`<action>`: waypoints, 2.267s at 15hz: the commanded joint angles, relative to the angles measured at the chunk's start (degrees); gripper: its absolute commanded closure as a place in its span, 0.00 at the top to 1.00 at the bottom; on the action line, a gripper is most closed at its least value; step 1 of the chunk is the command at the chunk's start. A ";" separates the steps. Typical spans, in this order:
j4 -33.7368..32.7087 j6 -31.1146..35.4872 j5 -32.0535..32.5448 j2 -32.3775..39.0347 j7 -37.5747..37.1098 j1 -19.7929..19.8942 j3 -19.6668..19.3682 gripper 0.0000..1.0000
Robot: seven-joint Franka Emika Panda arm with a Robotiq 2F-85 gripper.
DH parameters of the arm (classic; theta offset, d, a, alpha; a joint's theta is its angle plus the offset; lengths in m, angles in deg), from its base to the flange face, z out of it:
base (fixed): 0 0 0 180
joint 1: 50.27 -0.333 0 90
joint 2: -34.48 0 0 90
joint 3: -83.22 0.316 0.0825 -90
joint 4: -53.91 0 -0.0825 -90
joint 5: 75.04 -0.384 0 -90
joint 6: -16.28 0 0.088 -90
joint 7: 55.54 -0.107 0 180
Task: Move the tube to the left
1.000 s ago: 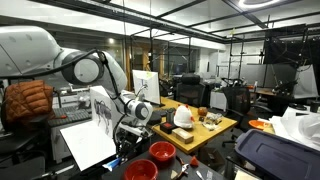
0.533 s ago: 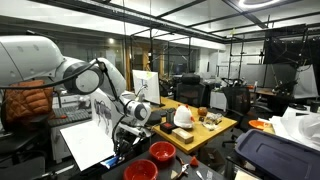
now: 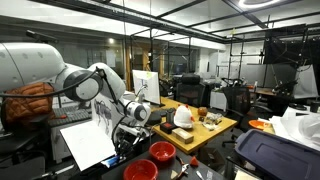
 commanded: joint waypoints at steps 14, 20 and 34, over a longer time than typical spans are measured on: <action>-5.27 -2.17 -0.06 3.29 -4.77 -1.06 -0.63 0.78; -5.08 -0.32 -1.33 2.27 -7.20 0.38 -0.79 1.00; 2.00 15.97 -13.82 -6.47 -21.62 16.59 -0.63 1.00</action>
